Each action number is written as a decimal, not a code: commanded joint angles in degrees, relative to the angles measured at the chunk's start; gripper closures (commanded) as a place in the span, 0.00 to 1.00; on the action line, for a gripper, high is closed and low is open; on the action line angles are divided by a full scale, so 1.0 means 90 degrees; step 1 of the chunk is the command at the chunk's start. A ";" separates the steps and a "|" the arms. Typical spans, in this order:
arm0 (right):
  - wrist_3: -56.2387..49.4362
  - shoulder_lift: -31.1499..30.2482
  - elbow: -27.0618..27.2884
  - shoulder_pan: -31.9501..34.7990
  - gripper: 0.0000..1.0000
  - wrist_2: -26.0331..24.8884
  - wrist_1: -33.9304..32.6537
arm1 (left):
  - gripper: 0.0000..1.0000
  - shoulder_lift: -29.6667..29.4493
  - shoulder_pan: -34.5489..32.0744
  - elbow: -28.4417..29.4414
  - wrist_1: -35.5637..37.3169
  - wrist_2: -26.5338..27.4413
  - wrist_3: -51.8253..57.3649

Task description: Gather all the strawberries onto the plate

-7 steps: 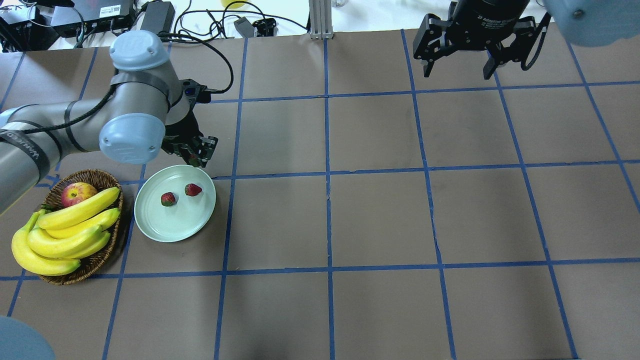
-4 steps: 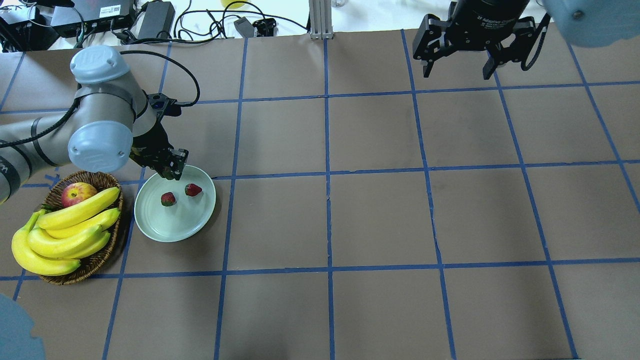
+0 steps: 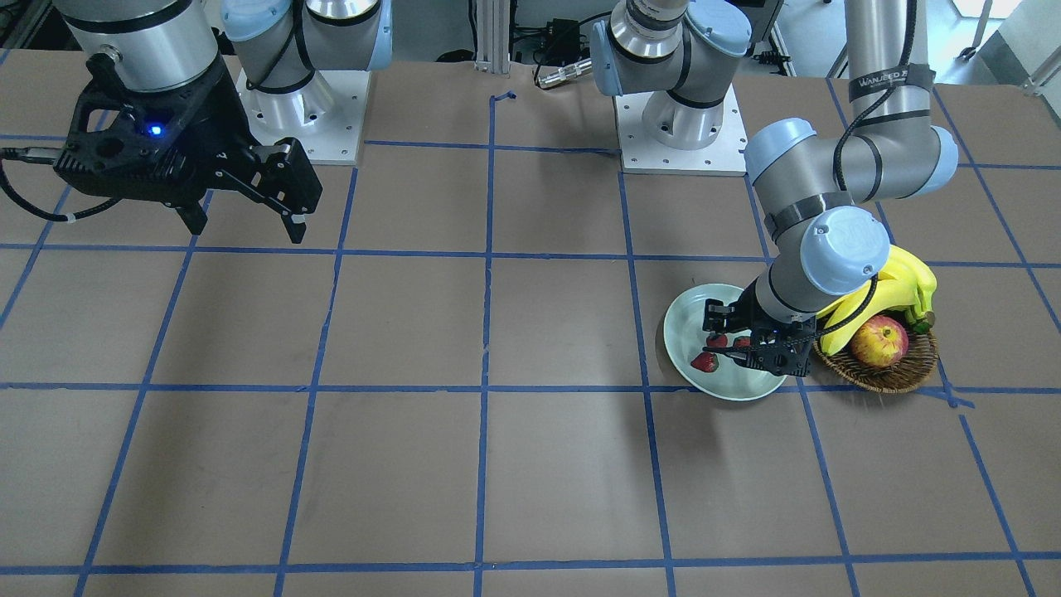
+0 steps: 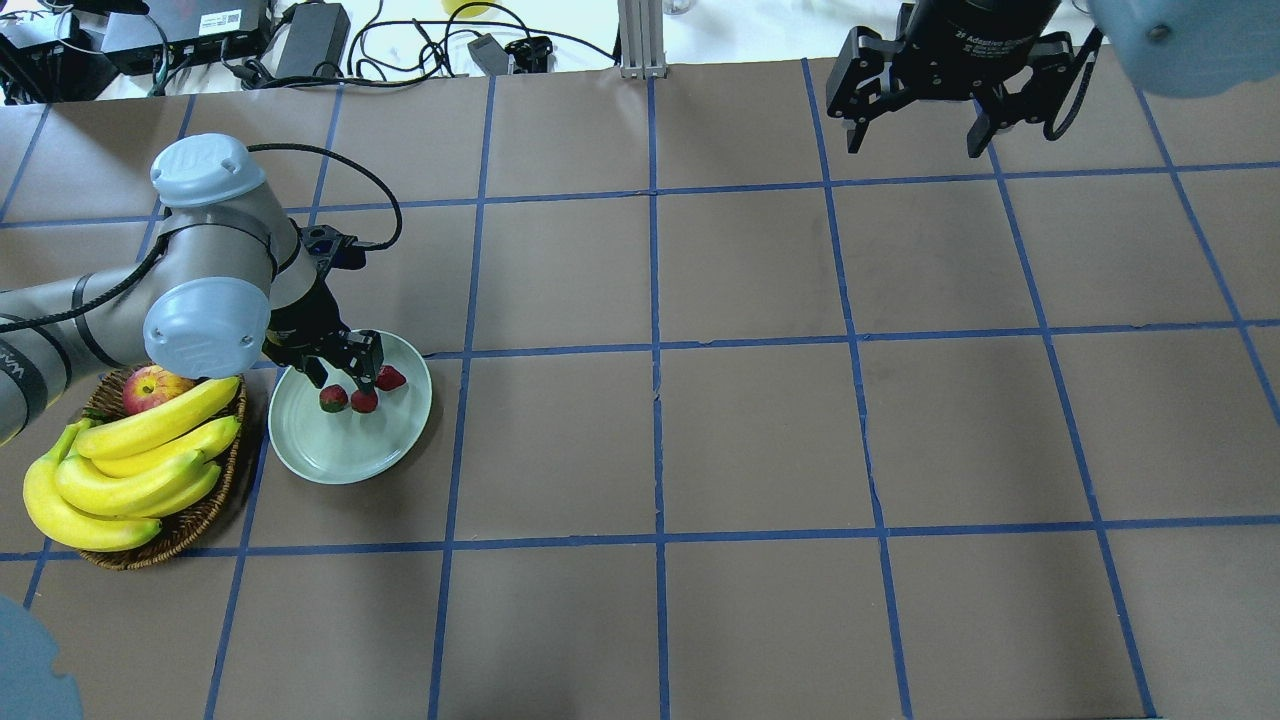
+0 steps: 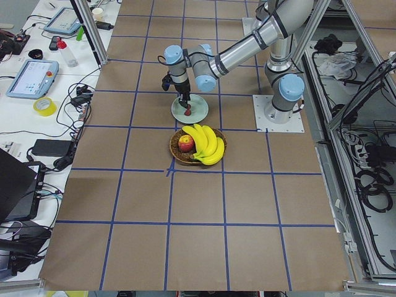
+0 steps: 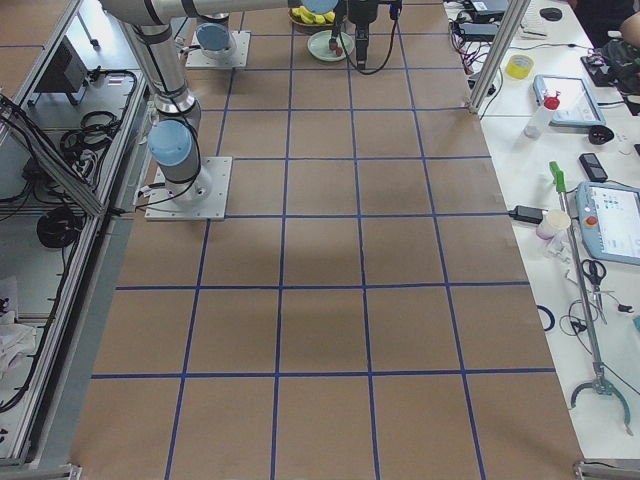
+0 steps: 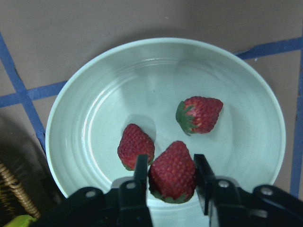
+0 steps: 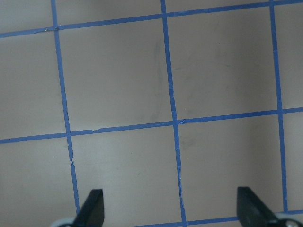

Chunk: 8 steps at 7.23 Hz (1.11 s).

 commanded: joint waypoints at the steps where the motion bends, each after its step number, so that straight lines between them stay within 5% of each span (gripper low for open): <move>1: 0.0015 0.0003 0.0003 -0.0016 0.00 0.0000 -0.0016 | 0.19 0.0051 -0.0052 0.0094 0.0031 -0.0029 -0.0047; 2: 0.0015 0.0003 0.0003 -0.0016 0.00 0.0009 -0.0016 | 0.19 0.0254 -0.0121 0.0337 -0.0114 -0.0232 -0.0134; 5: 0.0006 0.0022 0.0012 -0.0035 0.00 0.0019 -0.0016 | 0.17 0.0957 -0.0606 0.1849 -0.2425 -0.0518 -0.0981; 8: -0.0073 -0.0017 0.0061 -0.0036 0.00 -0.0010 -0.0016 | 0.02 0.1680 -0.1604 0.2417 -0.2722 -0.0304 -0.1922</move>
